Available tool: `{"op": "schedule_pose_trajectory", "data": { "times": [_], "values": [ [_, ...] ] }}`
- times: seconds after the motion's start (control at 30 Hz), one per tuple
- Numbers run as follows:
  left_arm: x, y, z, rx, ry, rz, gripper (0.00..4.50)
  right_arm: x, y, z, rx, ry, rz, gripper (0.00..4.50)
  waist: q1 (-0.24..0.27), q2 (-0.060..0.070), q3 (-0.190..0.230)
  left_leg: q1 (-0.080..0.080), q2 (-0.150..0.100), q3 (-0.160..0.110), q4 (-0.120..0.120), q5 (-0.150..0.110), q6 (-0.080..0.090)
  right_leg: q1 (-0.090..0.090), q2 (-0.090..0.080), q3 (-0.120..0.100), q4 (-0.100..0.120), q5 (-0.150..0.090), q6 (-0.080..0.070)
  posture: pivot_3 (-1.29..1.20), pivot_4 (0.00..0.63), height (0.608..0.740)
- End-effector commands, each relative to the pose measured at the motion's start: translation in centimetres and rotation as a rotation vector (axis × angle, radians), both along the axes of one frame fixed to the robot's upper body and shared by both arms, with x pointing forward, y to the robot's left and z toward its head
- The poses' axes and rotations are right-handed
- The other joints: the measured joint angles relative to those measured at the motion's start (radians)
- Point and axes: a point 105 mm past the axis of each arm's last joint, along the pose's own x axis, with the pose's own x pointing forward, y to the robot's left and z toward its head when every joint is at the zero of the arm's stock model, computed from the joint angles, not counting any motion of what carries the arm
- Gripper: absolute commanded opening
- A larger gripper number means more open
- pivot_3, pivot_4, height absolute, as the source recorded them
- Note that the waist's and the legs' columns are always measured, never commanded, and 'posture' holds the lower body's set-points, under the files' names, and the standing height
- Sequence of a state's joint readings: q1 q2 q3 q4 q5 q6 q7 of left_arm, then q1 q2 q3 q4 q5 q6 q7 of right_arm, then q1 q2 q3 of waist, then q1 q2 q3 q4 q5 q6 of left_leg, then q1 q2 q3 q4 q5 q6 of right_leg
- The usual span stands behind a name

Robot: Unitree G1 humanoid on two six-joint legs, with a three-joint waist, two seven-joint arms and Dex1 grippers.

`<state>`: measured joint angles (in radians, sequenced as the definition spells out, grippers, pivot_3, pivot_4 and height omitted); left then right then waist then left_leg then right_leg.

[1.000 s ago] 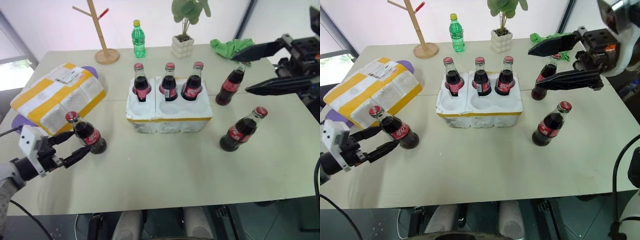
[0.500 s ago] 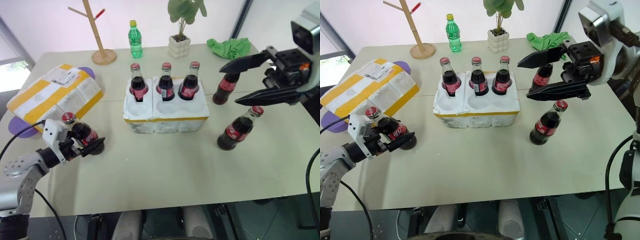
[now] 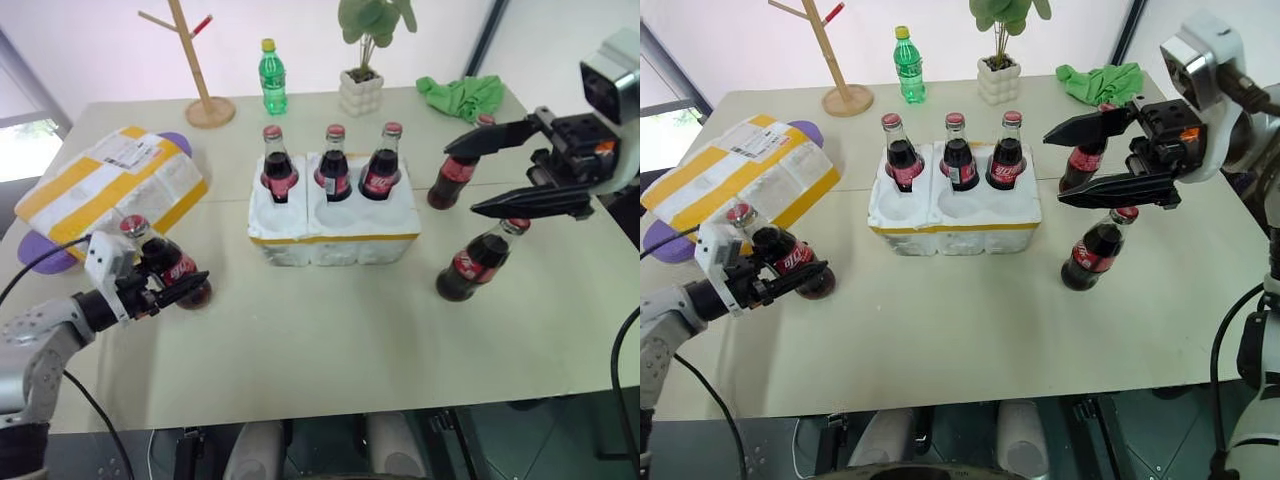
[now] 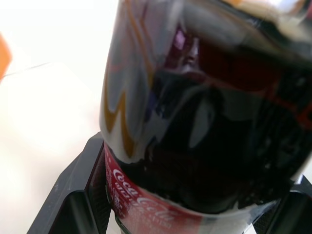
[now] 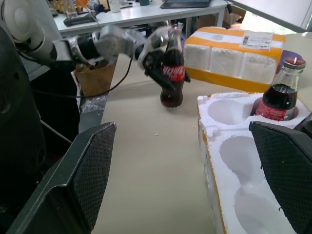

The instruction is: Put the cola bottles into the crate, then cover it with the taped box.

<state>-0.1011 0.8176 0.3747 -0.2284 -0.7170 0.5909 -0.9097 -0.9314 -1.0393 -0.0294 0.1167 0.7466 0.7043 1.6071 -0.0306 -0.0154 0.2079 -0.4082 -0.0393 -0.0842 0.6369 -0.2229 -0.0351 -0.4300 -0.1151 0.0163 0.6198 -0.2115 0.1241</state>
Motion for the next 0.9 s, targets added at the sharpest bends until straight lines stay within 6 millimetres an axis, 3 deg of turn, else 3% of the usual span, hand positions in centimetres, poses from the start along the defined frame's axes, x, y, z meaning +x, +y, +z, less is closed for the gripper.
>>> {"op": "schedule_pose_trajectory", "data": {
  "times": [0.03, 0.2, 0.3, 0.57, 0.9],
  "values": [
    [-0.4, -1.7, 7.5, -0.009, -0.190, -0.114, 2.84, -0.5, -0.3, 0.9, 0.008, -0.073, -0.004, 4.50, 0.009, 0.000, 0.000, 0.000, 0.000, 0.000, 0.001, 0.000, 0.000, 0.000, 0.000, 0.000, 0.000, 0.000, 0.000, 0.00, 0.150, 0.740],
    [0.9, -3.7, 12.0, -0.043, -0.240, -0.209, 2.84, -0.4, -0.3, 0.2, 0.016, -0.069, -0.014, 4.50, 0.012, 0.000, 0.000, 0.000, 0.000, 0.002, 0.002, 0.000, 0.000, 0.001, 0.000, 0.001, -0.001, 0.001, 0.002, 0.00, 0.150, 0.740],
    [2.7, -5.7, 13.0, -0.041, -0.253, -0.265, 2.84, -0.4, -0.3, -0.2, 0.031, -0.066, -0.025, 4.50, 0.014, 0.000, 0.000, 0.000, 0.000, 0.001, 0.002, 0.000, 0.000, 0.001, 0.001, 0.001, 0.000, 0.001, 0.002, 0.00, 0.150, 0.740],
    [7.1, -10.1, 11.2, -0.033, -0.221, -0.371, 2.84, -0.8, -0.5, -0.3, 0.049, -0.066, -0.049, 4.50, 0.011, -0.001, 0.001, -0.001, -0.001, 0.002, 0.006, 0.000, 0.000, 0.002, 0.001, 0.001, 0.000, 0.003, 0.005, 0.00, 0.150, 0.740],
    [9.0, -11.7, 7.7, 0.010, -0.158, -0.419, 2.84, -1.5, -0.6, -0.2, 0.069, -0.066, -0.072, 4.50, 0.016, -0.001, 0.001, -0.002, -0.001, 0.001, 0.007, 0.000, 0.001, 0.002, 0.001, 0.001, 0.000, 0.003, 0.005, 0.00, 0.150, 0.740]
  ]
}}
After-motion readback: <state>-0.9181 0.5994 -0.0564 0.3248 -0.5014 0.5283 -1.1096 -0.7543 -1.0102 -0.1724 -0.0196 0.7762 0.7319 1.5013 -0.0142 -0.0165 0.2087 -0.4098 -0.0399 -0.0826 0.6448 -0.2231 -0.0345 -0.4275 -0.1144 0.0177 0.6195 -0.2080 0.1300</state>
